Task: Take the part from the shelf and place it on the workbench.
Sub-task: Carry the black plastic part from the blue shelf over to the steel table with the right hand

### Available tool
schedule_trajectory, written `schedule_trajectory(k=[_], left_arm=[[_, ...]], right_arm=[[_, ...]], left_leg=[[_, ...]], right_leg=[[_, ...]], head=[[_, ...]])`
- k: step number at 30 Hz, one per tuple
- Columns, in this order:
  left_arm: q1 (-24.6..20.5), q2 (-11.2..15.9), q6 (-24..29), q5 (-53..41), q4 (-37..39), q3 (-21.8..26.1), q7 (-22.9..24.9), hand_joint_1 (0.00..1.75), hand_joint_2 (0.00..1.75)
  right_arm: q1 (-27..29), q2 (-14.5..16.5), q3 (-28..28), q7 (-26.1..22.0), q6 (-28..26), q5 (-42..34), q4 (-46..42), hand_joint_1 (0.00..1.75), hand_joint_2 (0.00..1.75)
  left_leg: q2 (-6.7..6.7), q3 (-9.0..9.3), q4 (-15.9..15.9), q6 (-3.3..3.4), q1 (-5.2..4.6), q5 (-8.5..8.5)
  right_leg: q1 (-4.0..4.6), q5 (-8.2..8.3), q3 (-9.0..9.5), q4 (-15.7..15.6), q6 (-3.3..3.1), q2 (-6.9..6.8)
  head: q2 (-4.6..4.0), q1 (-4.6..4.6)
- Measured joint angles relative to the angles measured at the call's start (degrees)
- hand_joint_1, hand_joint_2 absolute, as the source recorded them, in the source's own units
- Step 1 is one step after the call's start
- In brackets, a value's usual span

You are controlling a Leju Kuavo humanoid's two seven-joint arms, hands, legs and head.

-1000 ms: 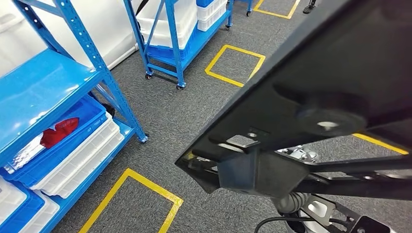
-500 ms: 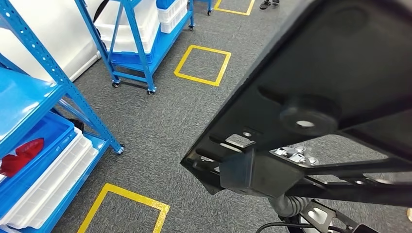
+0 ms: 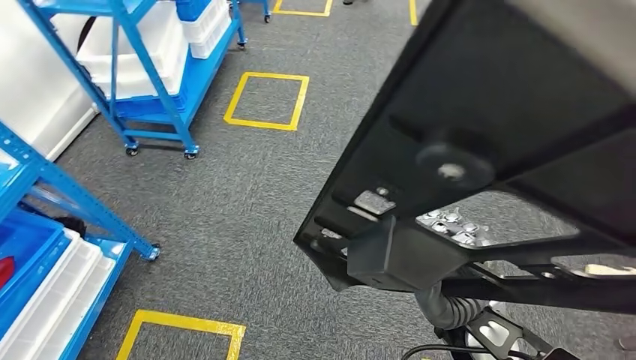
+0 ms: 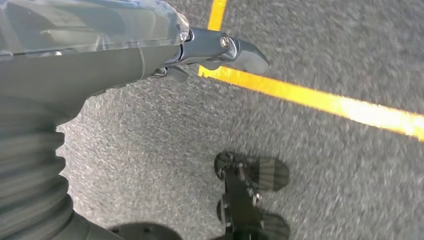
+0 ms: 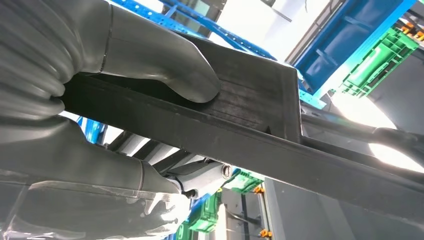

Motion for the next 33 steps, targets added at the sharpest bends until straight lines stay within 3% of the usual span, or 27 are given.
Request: schedule_trajectory(k=[2, 3, 4, 5, 6, 7, 9, 11, 13, 15, 17, 19, 20, 21, 22, 24, 26, 28, 29, 31, 33], left_arm=[[0.17, -0.31, 0.36, -0.04, 0.03, -0.15, 0.41, 0.00, 1.75], [0.35, -0.45, 0.56, 0.03, 0.04, -0.15, 0.63, 0.00, 1.75], [0.52, -0.57, 0.75, 0.13, 0.04, -0.15, 0.79, 0.00, 1.75], [0.62, -0.71, 0.86, 0.22, 0.04, -0.14, 0.89, 0.00, 1.75], [0.63, -0.85, 0.91, 0.27, 0.04, -0.14, 0.94, 0.00, 1.75], [0.60, -0.98, 0.88, 0.28, 0.04, -0.14, 0.95, 0.00, 1.75], [0.57, -1.21, 0.59, 0.24, 0.04, -0.15, 1.01, 0.00, 1.75], [0.53, -1.41, 0.33, 0.14, 0.05, -0.16, 1.07, 0.00, 1.75], [0.36, -1.67, 0.26, 0.14, 0.06, -0.16, 0.98, 0.00, 1.75], [0.17, -1.95, 0.19, 0.31, 0.06, -0.16, 0.61, 0.00, 1.75], [0.17, -2.07, 0.16, 0.67, 0.06, -0.15, 0.17, 0.00, 1.75], [0.39, -2.07, 0.25, 1.07, 0.06, -0.09, 0.01, 0.00, 1.75], [0.47, -2.07, 0.31, 1.19, 0.06, -0.03, 0.01, 0.00, 1.75], [0.49, -2.06, 0.36, 1.27, 0.06, 0.04, 0.03, 0.00, 1.75], [0.46, -2.06, 0.38, 1.28, 0.06, 0.09, 0.06, 0.00, 1.75], [0.40, -2.06, 0.42, 1.16, 0.06, 0.13, 0.21, 0.00, 1.75], [0.43, -2.04, 0.50, 0.96, 0.06, 0.13, 0.48, 0.00, 1.75], [0.41, -2.05, 0.58, 0.86, 0.06, 0.13, 0.67, 0.00, 1.75], [0.32, -2.06, 0.59, 0.85, 0.06, 0.13, 0.71, 0.00, 1.75], [0.17, -2.11, 0.59, 0.82, 0.06, 0.13, 0.75, 0.00, 1.75], [0.29, -2.19, 0.63, 0.78, 0.06, 0.13, 0.85, 0.00, 1.75]], right_arm=[[-0.21, -0.18, 0.33, 0.01, 0.16, -0.18, 0.08, 1.75, 1.75], [-0.30, -0.23, 0.50, 0.01, 0.30, -0.23, 0.17, 1.75, 1.75], [-0.38, -0.31, 0.70, 0.02, 0.44, -0.27, 0.31, 1.75, 1.75], [-0.52, -0.42, 0.89, 0.02, 0.54, -0.32, 0.48, 1.75, 1.75], [-0.71, -0.53, 1.04, 0.02, 0.57, -0.38, 0.62, 1.75, 1.75], [-0.95, -0.65, 1.16, 0.02, 0.56, -0.43, 0.73, 1.75, 1.75], [-1.57, -0.83, 1.34, 0.02, 0.45, -0.44, 0.81, 1.75, 1.75], [-2.04, -0.97, 1.56, 0.01, 0.34, -0.32, 0.80, 1.75, 1.75], [-2.22, -1.10, 1.68, 0.01, 0.26, -0.15, 0.79, 1.75, 1.75], [-2.45, -1.24, 1.73, 0.01, 0.13, -0.04, 0.76, 1.75, 1.75], [-2.75, -1.34, 1.89, 0.01, 0.03, -0.04, 0.74, 1.75, 1.75], [-2.83, -1.38, 2.05, 0.01, 0.06, -0.08, 0.78, 1.75, 1.75], [-2.82, -1.39, 2.10, 0.01, 0.12, -0.12, 0.79, 1.75, 1.75], [-2.81, -1.40, 2.12, 0.01, 0.20, -0.17, 0.81, 1.75, 1.75], [-2.83, -1.40, 2.14, 0.01, 0.32, -0.25, 0.81, 1.75, 1.75], [-2.90, -1.40, 2.15, 0.01, 0.50, -0.40, 0.84, 1.75, 1.75], [-3.04, -1.39, 2.18, 0.02, 0.54, -0.47, 0.92, 1.75, 1.75], [-3.16, -1.38, 2.20, 0.02, 0.49, -0.37, 1.06, 1.75, 1.75], [-3.18, -1.38, 2.22, 0.02, 0.45, -0.22, 1.12, 1.75, 1.75], [-3.48, -1.34, 2.40, 0.02, 0.34, 0.09, 1.33, 1.75, 1.75], [-3.80, -1.27, 2.73, 0.02, 0.21, 0.22, 1.61, 1.75, 1.75]], left_leg=[[-2.87, -2.97, 6.71, -0.28, 0.23, -3.66], [-3.42, -4.99, 10.87, -0.36, 0.26, -5.35], [-3.63, -6.62, 13.95, -0.40, 0.26, -6.14], [-3.72, -7.42, 15.10, -0.37, 0.26, -5.76], [-3.83, -7.15, 13.84, -0.26, 0.26, -4.20], [-4.31, -5.89, 10.51, -0.07, 0.27, -1.85], [-6.88, -2.68, 2.57, 0.37, 0.35, 1.93], [-8.60, -1.10, -1.13, 0.67, 0.30, 2.77], [-7.71, -0.85, -1.70, 1.14, 0.31, 2.86], [-6.38, -0.63, -2.42, 1.87, 0.42, 3.30], [-4.87, -0.48, -2.77, 2.37, 0.24, 3.46], [-3.27, -0.50, -2.69, 2.60, -0.01, 3.31], [-2.47, -0.50, -2.62, 2.61, -0.07, 3.20], [-1.73, -0.49, -2.52, 2.57, -0.09, 3.06], [-1.08, -0.44, -2.39, 2.45, -0.09, 2.89], [0.00, -0.29, -2.07, 2.03, -0.20, 2.48], [0.92, -0.15, -1.84, 1.41, -0.37, 2.13], [1.90, 0.16, -1.91, 0.74, -0.35, 1.95], [1.74, 0.30, -1.75, 0.40, -0.21, 1.65], [-0.44, -0.69, 1.05, -0.14, 0.07, -0.40], [-3.06, -4.08, 8.25, -0.43, 0.21, -4.07]], right_leg=[[-0.06, 0.13, 0.08, -0.13, -0.46, 1.20], [0.01, 0.15, 0.06, -0.11, -0.57, 1.94], [0.07, 0.16, 0.07, -0.08, -0.61, 2.75], [0.13, 0.16, 0.11, -0.04, -0.62, 3.55], [0.16, 0.15, 0.19, 0.01, -0.60, 4.34], [0.15, 0.12, 0.30, 0.07, -0.55, 5.10], [0.14, 0.02, 0.34, 0.30, -0.26, 6.52], [-0.01, 0.11, -0.02, 0.40, 0.36, 7.75], [-0.21, 0.35, -0.40, 0.31, 1.17, 8.77], [-0.08, -0.66, -1.19, 1.77, 1.73, 6.86], [-0.04, -3.75, -3.80, 7.21, 2.10, 3.40], [-0.43, -6.31, -6.99, 13.71, 2.55, 2.10], [-0.67, -6.29, -7.61, 15.00, 2.76, 1.89], [-0.88, -5.29, -7.17, 14.17, 2.91, 1.65], [-1.04, -3.59, -5.68, 11.37, 2.99, 1.20], [-0.96, -0.97, -1.94, 4.12, 2.80, -1.06], [-0.48, -0.47, -0.33, 0.78, 2.26, -2.44], [-0.16, -0.41, -0.39, 0.61, 1.61, -1.48], [-0.24, -0.27, -0.24, 0.33, 1.28, -0.88], [-0.55, 0.08, 0.12, -0.30, 0.58, 0.25], [-0.61, 0.25, 0.18, -0.47, 0.20, 1.47]], head=[[0.00, 0.00], [0.00, 0.00], [0.00, 0.00], [0.00, 0.00], [0.00, 0.00], [0.00, 0.00], [0.00, 0.00], [0.00, 0.00], [0.00, 0.00], [0.00, 0.00], [0.00, 0.00], [0.00, 0.01], [0.00, 0.01], [0.00, 0.01], [0.00, 0.01], [0.00, 0.00], [0.00, 0.00], [0.00, 0.00], [0.00, 0.01], [0.00, 0.00], [0.00, -0.01]])
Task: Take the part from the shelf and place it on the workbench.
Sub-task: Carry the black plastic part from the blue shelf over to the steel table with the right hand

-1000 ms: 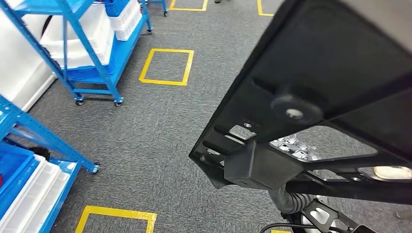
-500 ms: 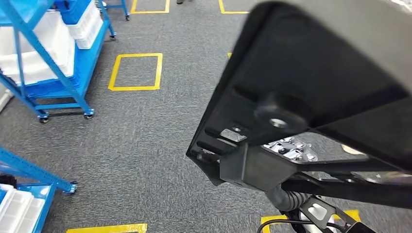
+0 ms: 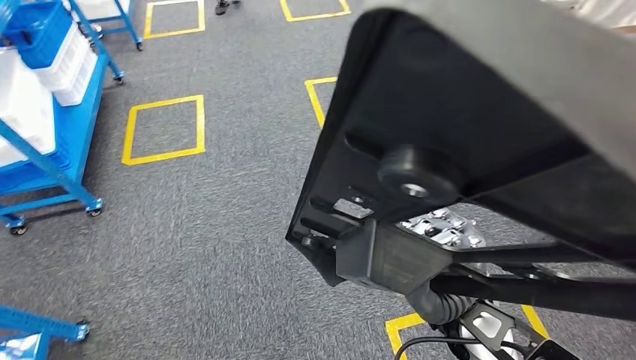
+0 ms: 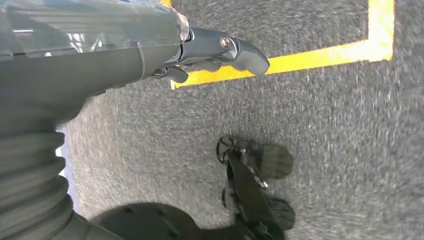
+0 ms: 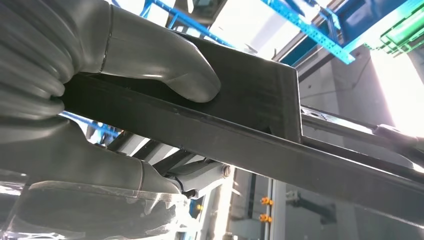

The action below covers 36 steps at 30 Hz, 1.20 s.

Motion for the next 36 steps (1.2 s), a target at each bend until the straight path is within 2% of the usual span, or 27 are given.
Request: schedule_trajectory(k=[1, 2, 3, 4, 5, 7, 8, 9, 11, 12, 13, 15, 16, 17, 18, 19, 20, 22, 23, 24, 26, 28, 30, 32, 33, 34, 36], left_arm=[[0.15, -0.03, 0.06, -0.02, 0.00, 0.01, 0.09, 0.00, 1.75], [0.28, -0.03, 0.16, -0.02, 0.00, 0.01, 0.20, 0.00, 1.75], [0.36, -0.03, 0.27, -0.02, 0.00, 0.02, 0.30, 0.00, 1.75], [0.36, -0.03, 0.39, -0.02, 0.00, 0.02, 0.37, 0.00, 1.75], [0.33, -0.03, 0.49, -0.02, 0.00, 0.02, 0.40, 0.00, 1.75], [0.26, -0.03, 0.67, -0.01, 0.00, 0.07, 0.49, 0.00, 1.75], [0.27, -0.03, 0.80, 0.01, 0.00, 0.12, 0.58, 0.00, 1.75], [0.29, -0.03, 0.95, 0.02, 0.00, 0.16, 0.72, 0.00, 1.75], [0.25, -0.03, 1.25, 0.07, -0.01, 0.21, 0.99, 0.00, 1.75], [0.19, -0.03, 1.35, 0.09, -0.01, 0.22, 1.07, 0.00, 1.75], [0.15, -0.03, 1.45, 0.12, -0.01, 0.23, 1.11, 0.00, 1.75], [0.29, 0.00, 1.57, 0.20, -0.02, 0.27, 1.22, 0.00, 1.75], [0.42, 0.03, 1.60, 0.24, -0.02, 0.28, 1.31, 0.00, 1.75], [0.50, 0.05, 1.60, 0.27, -0.02, 0.30, 1.43, 0.00, 1.75], [0.54, 0.06, 1.60, 0.28, -0.01, 0.30, 1.55, 0.00, 1.75], [0.51, 0.06, 1.58, 0.28, -0.01, 0.30, 1.63, 0.00, 1.75], [0.47, 0.04, 1.55, 0.28, 0.00, 0.30, 1.70, 0.00, 1.75], [0.41, -0.04, 1.44, 0.30, 0.00, 0.30, 1.73, 0.00, 1.75], [0.42, -0.08, 1.39, 0.38, 0.00, 0.31, 1.64, 0.00, 1.75], [0.42, -0.10, 1.36, 0.49, 0.00, 0.32, 1.45, 0.00, 1.75], [0.33, -0.11, 1.31, 0.85, -0.01, 0.39, 0.86, 0.00, 1.75], [0.13, -0.05, 1.29, 1.25, -0.02, 0.59, 0.17, 0.00, 1.75], [0.15, 0.04, 1.43, 1.73, -0.02, 0.95, -0.53, 0.00, 1.75], [0.34, 0.25, 1.66, 2.21, -0.02, 1.44, -1.14, 0.00, 1.75], [0.39, 0.39, 1.74, 2.38, -0.02, 1.66, -1.39, 0.00, 1.75], [0.40, 0.58, 1.72, 2.49, -0.02, 1.82, -1.61, 0.00, 1.75], [0.33, 0.99, 1.46, 2.51, -0.02, 1.99, -1.93, 0.00, 1.75]], right_arm=[[-0.05, 0.04, 0.17, -0.01, -0.08, 0.01, 0.17, 1.75, 1.75], [-0.04, 0.04, 0.32, -0.01, -0.16, -0.02, 0.36, 1.75, 1.75], [-0.05, 0.04, 0.45, -0.01, -0.26, -0.07, 0.56, 1.75, 1.75], [-0.08, 0.04, 0.56, -0.01, -0.37, -0.11, 0.74, 1.75, 1.75], [-0.14, 0.04, 0.67, 0.00, -0.49, -0.16, 0.91, 1.75, 1.75], [-0.37, 0.04, 0.82, -0.01, -0.70, -0.27, 1.24, 1.75, 1.75], [-0.53, 0.04, 0.91, -0.01, -0.77, -0.36, 1.39, 1.75, 1.75], [-0.64, 0.04, 0.99, -0.01, -0.81, -0.46, 1.51, 1.75, 1.75], [-0.76, 0.03, 1.14, -0.01, -0.86, -0.64, 1.66, 1.75, 1.75], [-0.82, 0.03, 1.18, -0.02, -0.88, -0.72, 1.71, 1.75, 1.75], [-0.96, 0.02, 1.23, -0.02, -0.92, -0.78, 1.81, 1.75, 1.75], [-1.21, 0.02, 1.44, -0.01, -1.10, -0.85, 2.12, 1.75, 1.75], [-1.24, 0.02, 1.56, -0.01, -1.24, -0.85, 2.36, 1.75, 1.75], [-1.20, 0.02, 1.66, -0.01, -1.40, -0.84, 2.62, 1.75, 1.75], [-1.16, 0.02, 1.72, -0.01, -1.54, -0.84, 2.89, 1.75, 1.75], [-1.13, 0.02, 1.75, -0.01, -1.64, -0.84, 3.11, 1.75, 1.75], [-1.13, 0.02, 1.80, -0.01, -1.71, -0.85, 3.27, 1.75, 1.75], [-1.32, 0.02, 1.97, -0.02, -1.72, -0.95, 3.45, 1.75, 1.75], [-1.52, 0.02, 2.12, -0.02, -1.70, -1.08, 3.50, 1.75, 1.75], [-1.73, 0.01, 2.27, -0.02, -1.66, -1.25, 3.57, 1.75, 1.75], [-2.00, 0.00, 2.50, -0.02, -1.50, -1.64, 3.72, 1.75, 1.75], [-2.39, 0.00, 2.64, -0.02, -1.10, -2.01, 3.81, 1.75, 1.75], [-3.07, 0.02, 2.84, -0.02, -0.53, -2.27, 3.86, 1.75, 1.75], [-3.40, 0.03, 2.99, -0.02, -0.17, -2.46, 3.91, 1.75, 1.75], [-3.41, 0.03, 3.02, -0.02, -0.09, -2.55, 3.93, 1.75, 1.75], [-3.40, 0.03, 3.03, -0.02, -0.04, -2.63, 3.94, 1.75, 1.75], [-3.41, 0.04, 3.03, -0.02, 0.01, -2.69, 3.92, 1.75, 1.75]], left_leg=[[-0.48, -1.88, 3.78, -0.09, 0.01, -1.40], [-0.65, -3.10, 6.04, -0.13, 0.02, -1.75], [-0.72, -3.35, 6.21, -0.12, 0.04, -0.95], [-0.93, -2.53, 4.09, -0.07, 0.10, 0.88], [-1.63, -0.90, 0.29, -0.01, 0.22, 3.24], [-4.66, 2.17, -6.78, 0.20, 0.59, 6.05], [-5.80, 2.94, -8.65, 0.36, 0.65, 6.43], [-6.31, 3.16, -9.25, 0.61, 0.60, 6.25], [-5.10, 3.27, -9.67, 1.35, 0.52, 6.55], [-4.41, 3.35, -9.91, 1.79, 0.58, 6.75], [-3.61, 3.41, -10.18, 2.23, 0.63, 6.93], [-2.00, 3.43, -10.41, 2.79, 0.45, 7.00], [-1.13, 3.38, -10.41, 2.92, 0.31, 6.96], [-0.31, 3.36, -10.40, 2.96, 0.20, 6.91], [0.50, 3.37, -10.39, 2.96, 0.12, 6.85], [1.22, 3.42, -10.39, 2.91, 0.06, 6.79], [1.85, 3.54, -10.38, 2.83, 0.01, 6.69], [2.91, 3.85, -10.34, 2.47, -0.21, 6.41], [3.41, 3.96, -10.31, 2.22, -0.33, 6.28], [3.93, 4.05, -10.28, 1.95, -0.43, 6.16], [4.74, 4.24, -10.28, 1.36, -0.47, 5.94], [3.02, 3.81, -8.64, 0.76, -0.27, 4.61], [0.22, 1.11, -2.44, 0.37, -0.02, 1.16], [-0.64, -2.64, 5.18, 0.17, 0.05, -1.81], [-0.70, -3.64, 6.83, 0.12, 0.07, -1.80], [-0.74, -3.55, 6.16, 0.10, 0.11, -0.60], [-1.75, -0.62, -1.01, 0.13, 0.37, 3.90]], right_leg=[[0.05, 0.03, -0.04, 0.02, -0.06, 0.74], [0.09, 0.04, -0.05, 0.06, -0.08, 1.54], [0.12, 0.04, -0.03, 0.12, -0.07, 2.34], [0.11, 0.03, 0.02, 0.20, -0.02, 3.14], [0.08, -0.01, 0.06, 0.32, 0.08, 3.89], [0.10, -0.09, -0.18, 0.71, 0.57, 5.24], [0.05, -0.03, -0.46, 0.87, 0.95, 5.88], [-0.02, 0.13, -0.76, 0.90, 1.38, 6.56], [-0.20, 0.40, -1.17, 0.85, 2.14, 7.38], [-0.11, 0.03, -1.48, 1.34, 2.39, 6.45], [-0.01, -1.04, -2.29, 2.99, 2.57, 4.84], [0.07, -4.65, -5.42, 9.67, 2.80, 1.28], [-0.03, -6.42, -7.35, 13.74, 2.91, 0.55], [-0.12, -7.32, -8.68, 16.62, 2.97, 0.27], [-0.17, -7.19, -9.01, 17.53, 2.98, 0.13], [-0.18, -6.05, -8.10, 16.07, 2.91, -0.08], [-0.11, -4.20, -6.05, 12.46, 2.73, -0.62], [0.43, -1.42, -1.42, 4.02, 2.10, -3.09], [0.75, -0.85, -0.11, 1.49, 1.79, -3.97], [1.04, -0.81, 0.36, 0.38, 1.55, -4.35], [1.04, -0.63, 0.26, 0.20, 1.14, -3.10], [0.65, -0.34, 0.46, -0.25, 0.62, -1.91], [0.42, -0.18, 0.61, -0.48, 0.18, -0.71], [0.42, -0.17, 0.60, -0.42, 0.01, 0.72], [0.41, -0.18, 0.63, -0.36, 0.01, 1.49], [0.39, -0.20, 0.69, -0.30, 0.04, 2.27], [0.28, -0.37, 0.83, -0.03, 0.30, 3.82]], head=[[0.00, 0.01], [0.00, 0.01], [0.00, 0.01], [0.00, 0.01], [0.00, 0.01], [0.00, 0.01], [0.00, 0.01], [0.00, 0.01], [0.00, 0.01], [0.00, 0.02], [0.00, 0.02], [0.00, 0.03], [0.00, 0.03], [0.00, 0.03], [0.00, 0.03], [0.00, 0.03], [0.00, 0.03], [0.00, 0.02], [0.00, 0.02], [0.00, 0.02], [0.00, 0.02], [0.00, 0.02], [0.00, 0.01], [0.00, 0.01], [0.00, 0.01], [0.00, 0.01], [0.00, 0.01]])
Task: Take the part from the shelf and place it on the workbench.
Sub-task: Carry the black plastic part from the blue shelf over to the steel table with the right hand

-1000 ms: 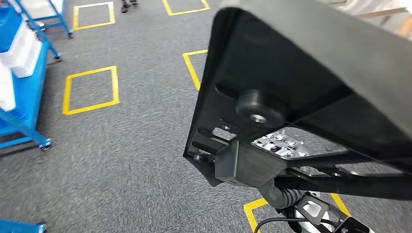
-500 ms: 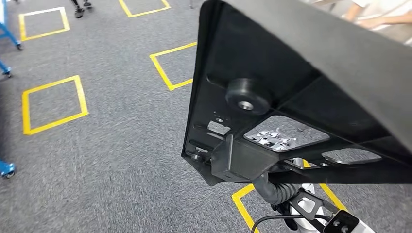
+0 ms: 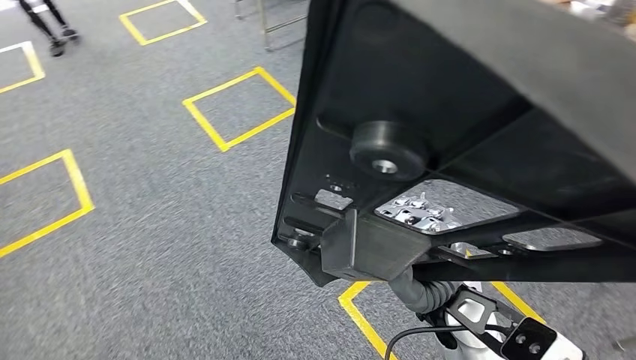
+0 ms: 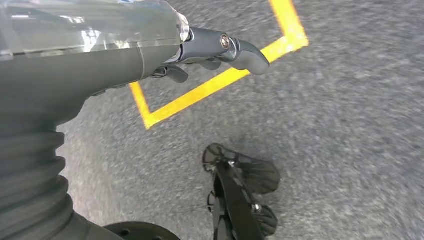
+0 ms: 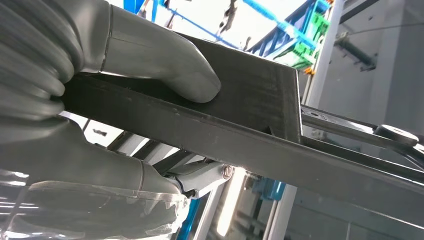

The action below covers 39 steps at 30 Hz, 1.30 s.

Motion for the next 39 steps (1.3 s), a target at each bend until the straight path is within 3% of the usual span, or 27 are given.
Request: schedule_trajectory(k=[2, 3, 4, 6, 8, 10, 12, 13, 14, 16, 18, 19, 21, 23, 25, 26, 27, 28, 30, 32, 34, 36, 37, 39], left_arm=[[-0.05, 0.39, -0.39, -0.04, 0.00, 0.10, -0.23, 0.00, 1.75], [-0.05, 0.52, -0.53, -0.05, 0.00, 0.14, -0.32, 0.00, 1.75], [-0.06, 0.63, -0.60, -0.03, 0.00, 0.16, -0.44, 0.00, 1.75], [-0.16, 0.78, -0.63, 0.10, 0.00, 0.20, -0.71, 0.00, 1.75], [-0.30, 0.84, -0.62, 0.28, 0.00, 0.28, -1.06, 0.00, 1.75], [-0.18, 0.84, -0.42, 0.37, 0.00, 0.50, -1.23, 0.00, 1.75], [-0.01, 0.84, 0.23, 0.34, 0.00, 0.76, -1.01, 0.00, 1.75], [-0.01, 0.84, 0.61, 0.25, 0.00, 0.86, -0.79, 0.00, 1.75], [-0.05, 0.84, 0.95, 0.16, 0.00, 0.94, -0.54, 0.00, 1.75], [-0.10, 0.84, 1.29, -0.11, 0.00, 1.02, -0.16, 0.00, 1.75], [-0.06, 0.94, 1.37, -0.51, 0.00, 1.02, 0.00, 0.00, 1.75], [-0.05, 1.05, 1.37, -0.80, 0.00, 1.02, 0.04, 0.00, 1.75], [-0.19, 1.39, 1.31, -1.21, -0.01, 1.01, 0.10, 0.00, 1.75], [-0.31, 1.81, 1.09, -1.42, -0.02, 1.00, 0.09, 0.00, 1.75], [-0.17, 2.35, 0.80, -1.48, -0.02, 1.00, 0.08, 0.00, 1.75], [-0.05, 2.59, 0.68, -1.47, -0.02, 1.00, 0.08, 0.00, 1.75], [0.04, 2.78, 0.54, -1.45, -0.02, 1.00, 0.08, 0.00, 1.75], [0.06, 2.91, 0.43, -1.44, -0.02, 1.00, 0.09, 0.00, 1.75], [-0.04, 3.04, 0.27, -1.48, -0.02, 0.99, 0.09, 0.00, 1.75], [-0.09, 3.12, 0.02, -1.74, -0.02, 0.97, 0.03, 0.00, 1.75], [-0.11, 3.15, -0.37, -2.09, -0.02, 0.95, -0.07, 0.00, 1.75], [-0.27, 3.13, -0.76, -2.44, -0.02, 0.79, -0.16, 0.00, 1.75], [-0.39, 3.11, -0.91, -2.67, -0.02, 0.63, -0.22, 0.00, 1.75], [-0.48, 3.07, -1.08, -2.98, -0.02, 0.26, -0.34, 0.00, 1.75]], right_arm=[[0.05, 0.00, 0.03, 0.00, 0.15, 0.03, -0.06, 1.75, 1.75], [0.14, 0.00, 0.08, 0.01, 0.30, 0.04, -0.10, 1.75, 1.75], [0.27, 0.00, 0.11, 0.01, 0.49, 0.03, -0.14, 1.75, 1.75], [0.55, -0.01, 0.18, 0.00, 1.03, -0.19, -0.18, 1.75, 1.75], [0.43, -0.01, 0.23, -0.01, 1.73, -0.61, -0.13, 1.75, 1.75], [0.13, 0.00, 0.27, 0.00, 2.66, -1.30, 0.07, 1.75, 1.75], [0.05, 0.00, 0.23, 0.01, 3.68, -2.02, 0.40, 1.75, 1.75], [0.06, 0.01, 0.14, 0.01, 4.10, -2.27, 0.59, 1.75, 1.75], [0.06, 0.03, 0.03, 0.01, 4.37, -2.43, 0.76, 1.75, 1.75], [0.06, 0.15, -0.32, 0.01, 4.62, -2.55, 0.94, 1.75, 1.75], [0.16, 0.41, -0.74, 0.00, 4.60, -2.45, 0.95, 1.75, 1.75], [0.31, 0.53, -1.02, 0.00, 4.57, -2.38, 0.93, 1.75, 1.75], [0.77, 0.69, -1.60, -0.01, 4.49, -2.20, 0.80, 1.75, 1.75], [1.04, 0.98, -2.04, -0.01, 4.37, -2.01, 0.58, 1.75, 1.75], [1.21, 1.50, -2.20, -0.01, 4.26, -1.79, 0.48, 1.75, 1.75], [1.32, 1.73, -2.21, -0.01, 4.16, -1.63, 0.48, 1.75, 1.75], [1.43, 1.90, -2.21, 0.00, 3.95, -1.42, 0.49, 1.75, 1.75], [1.48, 2.03, -2.20, 0.00, 3.64, -1.21, 0.49, 1.75, 1.75], [1.43, 2.32, -2.08, 0.00, 2.78, -0.79, 0.50, 1.75, 1.75], [1.29, 2.57, -1.75, 0.00, 1.80, -0.50, 0.50, 1.75, 1.75], [1.14, 2.67, -1.37, 0.00, 0.96, -0.38, 0.49, 1.75, 1.75], [1.08, 2.67, -1.20, -0.01, 0.23, -0.37, 0.48, 1.75, 1.75], [1.00, 2.64, -1.18, -0.01, -0.15, -0.38, 0.48, 1.75, 1.75], [0.63, 2.58, -1.06, -0.01, -0.78, -0.40, 0.48, 1.75, 1.75]], left_leg=[[-2.33, 2.97, -6.74, 0.14, 0.29, 2.47], [-3.08, 3.58, -8.12, 0.33, 0.31, 2.58], [-3.18, 3.73, -8.34, 0.59, 0.21, 2.36], [-2.01, 3.80, -8.63, 1.37, 0.17, 2.60], [-0.70, 3.93, -9.14, 2.19, 0.26, 2.93], [0.71, 3.95, -9.28, 2.65, 0.10, 2.93], [2.18, 3.96, -9.26, 2.80, -0.11, 2.79], [2.87, 4.02, -9.26, 2.81, -0.20, 2.71], [3.52, 4.14, -9.25, 2.78, -0.27, 2.61], [4.64, 4.53, -9.24, 2.56, -0.50, 2.31], [5.60, 4.80, -9.19, 2.10, -0.76, 2.01], [6.16, 4.89, -9.19, 1.84, -0.85, 1.89], [6.85, 5.13, -9.13, 1.24, -0.84, 1.55], [4.70, 4.50, -7.01, 0.68, -0.62, -0.08], [1.84, 1.45, -0.19, 0.25, -0.36, -3.66], [1.32, -0.47, 3.77, 0.08, -0.32, -5.26], [1.12, -1.95, 6.61, -0.09, -0.28, -6.00], [1.07, -2.47, 7.31, -0.20, -0.24, -5.48], [0.38, -0.51, 2.14, -0.40, 0.07, -1.44], [-2.16, 2.53, -5.03, -0.34, 0.55, 1.58], [-3.65, 3.61, -7.70, 0.22, 0.66, 1.78], [-2.66, 3.63, -7.97, 1.10, 0.56, 1.92], [-2.05, 3.68, -8.14, 1.49, 0.58, 2.07], [-0.67, 3.76, -8.49, 2.24, 0.59, 2.28]], right_leg=[[0.02, -0.17, -0.26, 0.49, 0.59, 1.42], [-0.01, -0.16, -0.53, 0.64, 0.96, 2.04], [-0.08, -0.04, -0.79, 0.66, 1.34, 2.62], [-0.25, 0.03, -1.10, 0.67, 2.05, 3.08], [-0.13, -1.77, -2.47, 3.45, 2.54, 0.61], [-0.13, -5.36, -5.90, 10.60, 2.80, -2.60], [-0.32, -7.16, -8.81, 16.53, 2.96, -3.53], [-0.38, -6.47, -8.82, 16.51, 2.93, -3.71], [-0.38, -4.86, -7.64, 14.18, 2.78, -4.02], [0.11, -1.30, -3.35, 5.95, 1.98, -6.33], [0.83, 0.01, -0.87, 0.93, 1.21, -8.35], [1.08, -0.12, -0.75, 0.40, 1.03, -8.47], [0.94, 0.17, -0.81, 0.06, 0.74, -7.00], [0.47, 0.50, -0.53, -0.51, 0.25, -5.69], [0.21, 0.61, -0.39, -0.71, -0.12, -4.30], [0.20, 0.60, -0.40, -0.66, -0.21, -3.54], [0.18, 0.59, -0.40, -0.58, -0.22, -2.72], [0.14, 0.55, -0.37, -0.46, -0.19, -1.92], [-0.02, 0.37, -0.27, -0.07, 0.10, -0.32], [-0.05, 0.06, -0.54, 0.60, 0.65, 1.19], [-0.06, 0.07, -1.19, 1.03, 1.38, 2.43], [-0.22, 0.29, -1.63, 1.02, 2.12, 3.16], [-0.18, 0.00, -1.90, 1.44, 2.43, 2.37], [-0.13, -2.24, -3.76, 5.22, 2.94, -0.70]], head=[[0.00, 0.00], [0.00, 0.00], [0.00, 0.01], [0.00, 0.01], [0.00, 0.01], [0.00, 0.02], [0.00, 0.02], [0.00, 0.02], [0.00, 0.02], [0.00, 0.02], [0.00, 0.02], [0.00, 0.02], [0.00, 0.02], [0.00, 0.02], [0.00, 0.02], [0.00, 0.02], [0.00, 0.02], [0.00, 0.01], [0.00, 0.02], [0.00, 0.02], [0.00, 0.02], [0.00, 0.02], [0.00, 0.02], [0.00, 0.02]])
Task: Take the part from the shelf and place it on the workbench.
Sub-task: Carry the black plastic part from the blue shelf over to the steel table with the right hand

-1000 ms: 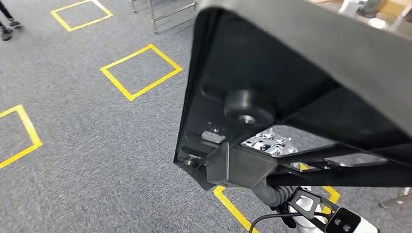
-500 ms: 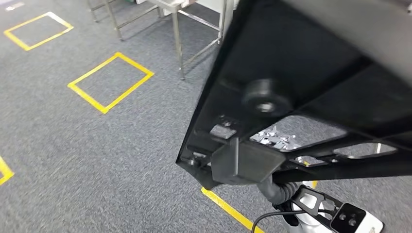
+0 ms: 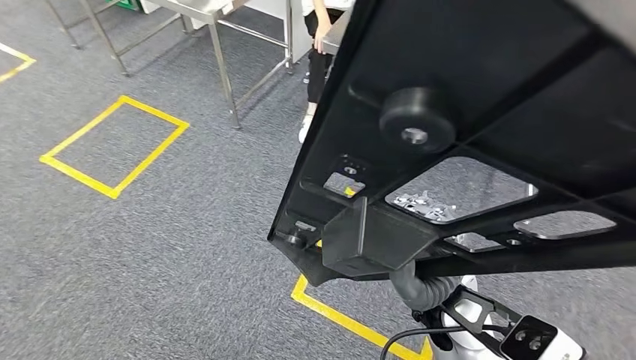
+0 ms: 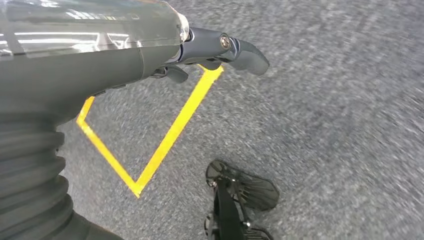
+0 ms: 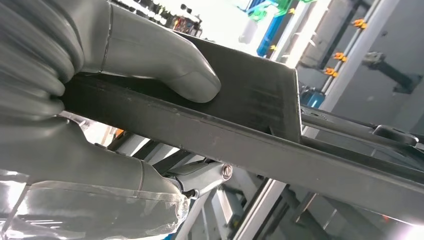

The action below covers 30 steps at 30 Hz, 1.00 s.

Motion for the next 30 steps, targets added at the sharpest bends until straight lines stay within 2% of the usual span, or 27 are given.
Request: schedule_trajectory(k=[1, 2, 3, 4, 5, 6, 8, 9, 10, 11, 12, 13, 14, 16, 17, 18, 19, 20, 21, 22, 23, 24, 25, 26, 27, 28, 30], left_arm=[[0.08, 0.01, -0.01, -0.11, 0.01, -0.16, -0.03, 0.00, 1.75], [0.18, 0.01, 0.00, -0.14, 0.01, -0.28, -0.01, 0.00, 1.75], [0.25, 0.00, 0.02, -0.16, 0.02, -0.39, 0.05, 0.00, 1.75], [0.26, -0.02, 0.03, -0.17, 0.02, -0.46, 0.11, 0.00, 1.75], [0.20, -0.06, 0.02, -0.16, 0.02, -0.52, 0.17, 0.00, 1.75], [0.12, -0.16, 0.02, -0.15, 0.02, -0.57, 0.21, 0.00, 1.75], [0.00, -0.53, 0.01, -0.08, 0.02, -0.62, 0.27, 0.00, 1.75], [-0.03, -0.74, 0.03, 0.01, 0.02, -0.62, 0.29, 0.00, 1.75], [-0.03, -0.96, 0.04, 0.17, 0.02, -0.61, 0.32, 0.00, 1.75], [-0.06, -1.16, 0.05, 0.35, 0.02, -0.61, 0.36, 0.00, 1.75], [-0.15, -1.34, 0.05, 0.56, 0.02, -0.61, 0.39, 0.00, 1.75], [-0.28, -1.55, 0.04, 0.76, 0.02, -0.61, 0.41, 0.00, 1.75], [-0.39, -1.76, -0.02, 0.88, 0.02, -0.61, 0.40, 0.00, 1.75], [-0.33, -2.12, -0.14, 1.06, 0.02, -0.59, 0.38, 0.00, 1.75], [-0.14, -2.25, -0.21, 1.08, 0.02, -0.58, 0.39, 0.00, 1.75], [0.05, -2.33, -0.27, 1.10, 0.02, -0.57, 0.39, 0.00, 1.75], [0.20, -2.38, -0.35, 1.10, 0.02, -0.56, 0.40, 0.00, 1.75], [0.27, -2.42, -0.44, 1.10, 0.02, -0.55, 0.40, 0.00, 1.75], [0.28, -2.46, -0.52, 1.11, 0.02, -0.55, 0.40, 0.00, 1.75], [0.27, -2.51, -0.60, 1.13, 0.02, -0.55, 0.40, 0.00, 1.75], [0.27, -2.59, -0.68, 1.17, 0.02, -0.54, 0.41, 0.00, 1.75], [0.27, -2.67, -0.75, 1.25, 0.03, -0.52, 0.42, 0.00, 1.75], [0.25, -2.76, -0.81, 1.37, 0.03, -0.51, 0.43, 0.00, 1.75], [0.21, -2.84, -0.84, 1.48, 0.03, -0.49, 0.44, 0.00, 1.75], [0.13, -2.93, -0.85, 1.60, 0.03, -0.47, 0.43, 0.00, 1.75], [0.01, -3.07, -0.90, 1.68, 0.03, -0.46, 0.41, 0.00, 1.75], [-0.15, -3.34, -1.03, 1.75, 0.02, -0.45, 0.32, 0.00, 1.75]], right_arm=[[-0.17, -0.06, 0.10, 0.00, -0.26, -0.02, 0.00, 1.75, 1.75], [-0.26, -0.16, 0.21, 0.00, -0.46, -0.04, 0.02, 1.75, 1.75], [-0.26, -0.31, 0.32, 0.00, -0.63, -0.07, 0.04, 1.75, 1.75], [-0.23, -0.49, 0.43, 0.00, -0.76, -0.08, 0.09, 1.75, 1.75], [-0.22, -0.66, 0.54, 0.00, -0.85, -0.09, 0.13, 1.75, 1.75], [-0.23, -0.80, 0.64, 0.00, -0.91, -0.10, 0.16, 1.75, 1.75], [-0.39, -0.97, 0.92, 0.01, -0.87, -0.15, 0.23, 1.75, 1.75], [-0.54, -1.03, 1.13, 0.01, -0.81, -0.18, 0.31, 1.75, 1.75], [-0.67, -1.08, 1.34, 0.01, -0.69, -0.24, 0.44, 1.75, 1.75], [-0.78, -1.12, 1.51, 0.01, -0.50, -0.35, 0.63, 1.75, 1.75], [-0.85, -1.19, 1.63, 0.00, -0.26, -0.52, 0.81, 1.75, 1.75], [-0.92, -1.27, 1.70, 0.00, 0.00, -0.74, 0.99, 1.75, 1.75], [-1.13, -1.34, 1.80, 0.01, 0.25, -0.97, 1.22, 1.75, 1.75], [-1.60, -1.45, 2.04, 0.01, 0.61, -1.31, 1.70, 1.75, 1.75], [-1.77, -1.50, 2.13, 0.01, 0.80, -1.41, 2.01, 1.75, 1.75], [-1.80, -1.55, 2.18, 0.01, 0.95, -1.47, 2.30, 1.75, 1.75], [-1.78, -1.62, 2.18, 0.00, 1.08, -1.53, 2.58, 1.75, 1.75], [-1.77, -1.70, 2.19, 0.01, 1.19, -1.61, 2.86, 1.75, 1.75], [-1.76, -1.77, 2.19, 0.01, 1.26, -1.68, 3.08, 1.75, 1.75], [-1.77, -1.83, 2.19, 0.02, 1.44, -1.76, 3.27, 1.75, 1.75], [-1.82, -1.87, 2.19, 0.02, 1.71, -1.82, 3.45, 1.75, 1.75], [-1.88, -1.90, 2.20, 0.02, 1.99, -1.81, 3.62, 1.75, 1.75], [-1.94, -1.90, 2.22, 0.02, 2.27, -1.76, 3.76, 1.75, 1.75], [-2.00, -1.91, 2.25, 0.01, 2.44, -1.68, 3.90, 1.75, 1.75], [-2.05, -1.91, 2.27, 0.01, 2.50, -1.59, 4.02, 1.75, 1.75], [-2.08, -1.92, 2.28, 0.00, 2.51, -1.53, 4.12, 1.75, 1.75], [-2.42, -1.93, 2.31, 0.00, 2.41, -1.39, 4.31, 1.75, 1.75]], left_leg=[[0.77, 0.01, -0.02, 0.21, -0.14, -0.04], [1.54, 0.01, -0.01, 0.40, -0.28, -0.11], [2.31, 0.02, 0.01, 0.47, -0.39, -0.19], [3.05, 0.09, 0.02, 0.49, -0.48, -0.29], [3.70, 0.22, 0.02, 0.47, -0.55, -0.42], [4.33, 0.45, 0.01, 0.40, -0.62, -0.59], [5.42, 0.95, 0.02, 0.10, -0.85, -0.98], [5.97, 1.12, 0.02, -0.12, -0.97, -1.16], [6.55, 1.24, -0.01, -0.34, -1.06, -1.30], [7.18, 1.38, -0.11, -0.58, -1.16, -1.39], [7.63, 1.57, -0.23, -0.82, -1.19, -1.53], [7.22, 1.74, -0.12, -1.07, -1.15, -1.80], [6.08, 1.48, 0.88, -1.27, -1.08, -2.60], [3.05, -0.88, 6.36, -1.56, -0.84, -5.71], [2.19, -2.86, 10.37, -1.68, -0.79, -7.54], [1.89, -4.66, 13.78, -1.82, -0.75, -8.70], [1.78, -5.82, 15.64, -1.95, -0.72, -8.80], [1.72, -6.00, 15.34, -2.05, -0.66, -7.70], [1.52, -5.14, 12.84, -2.11, -0.55, -5.63], [0.79, -3.65, 8.96, -2.15, -0.34, -3.25], [-0.49, -2.13, 5.24, -2.13, -0.14, -1.62], [-1.60, -1.03, 2.65, -1.96, 0.03, -0.72], [-2.45, -0.48, 1.31, -1.70, 0.07, -0.57], [-2.67, -0.35, 1.11, -1.32, -0.05, -0.82], [-2.19, -0.35, 1.08, -0.87, -0.08, -0.73], [-1.64, -0.31, 0.91, -0.48, -0.10, -0.60], [-0.36, -0.15, 0.53, 0.27, 0.00, -0.36]], right_leg=[[0.02, -1.83, -1.82, 3.72, 0.22, -1.57], [-0.08, -3.48, -3.75, 7.60, 0.37, -2.33], [-0.16, -4.46, -5.32, 10.73, 0.46, -2.69], [-0.20, -4.40, -6.01, 12.04, 0.46, -2.90], [-0.21, -3.21, -5.41, 10.86, 0.35, -3.10], [-0.13, -1.29, -3.75, 7.63, 0.09, -3.57], [0.53, 1.85, 0.39, -0.43, -0.82, -6.21], [0.93, 2.53, 1.64, -3.00, -1.25, -7.23], [1.26, 2.57, 2.10, -4.12, -1.54, -7.77], [1.43, 2.52, 2.05, -4.25, -1.73, -7.33], [1.26, 2.67, 2.09, -4.46, -1.96, -6.55], [1.06, 2.83, 2.25, -4.81, -2.18, -5.92], [0.81, 3.02, 2.44, -5.19, -2.47, -5.31], [0.49, 3.22, 2.72, -5.66, -2.90, -4.08], [0.45, 3.21, 2.72, -5.65, -3.04, -3.35], [0.44, 3.19, 2.73, -5.62, -3.08, -2.58], [0.42, 3.16, 2.75, -5.55, -3.07, -1.76], [0.37, 3.12, 2.80, -5.45, -2.99, -0.92], [0.30, 3.03, 2.86, -5.28, -2.85, -0.11], [0.21, 2.87, 2.88, -5.01, -2.62, 0.66], [0.20, 2.69, 2.74, -4.59, -2.30, 1.41], [0.19, 2.58, 2.50, -4.24, -1.95, 2.07], [0.17, 2.56, 2.19, -3.99, -1.58, 2.68], [0.11, 2.66, 1.90, -3.93, -1.19, 3.25], [0.02, 2.82, 1.72, -4.03, -0.82, 3.78], [-0.01, 2.80, 1.60, -3.93, -0.48, 3.53], [0.10, 1.26, 0.33, -1.33, 0.09, 0.73]], head=[[0.00, 0.00], [0.00, 0.00], [0.00, 0.00], [0.00, 0.00], [0.00, 0.00], [0.00, 0.00], [0.00, 0.00], [0.00, 0.00], [0.00, 0.00], [0.00, 0.00], [0.00, -0.01], [0.00, -0.01], [0.00, -0.01], [0.00, -0.01], [0.00, -0.01], [0.00, -0.01], [0.00, -0.01], [0.00, -0.01], [0.00, -0.01], [0.00, -0.01], [0.00, -0.01], [0.00, -0.01], [0.00, -0.01], [0.00, -0.01], [0.00, -0.01], [0.00, -0.01], [0.00, 0.00]])
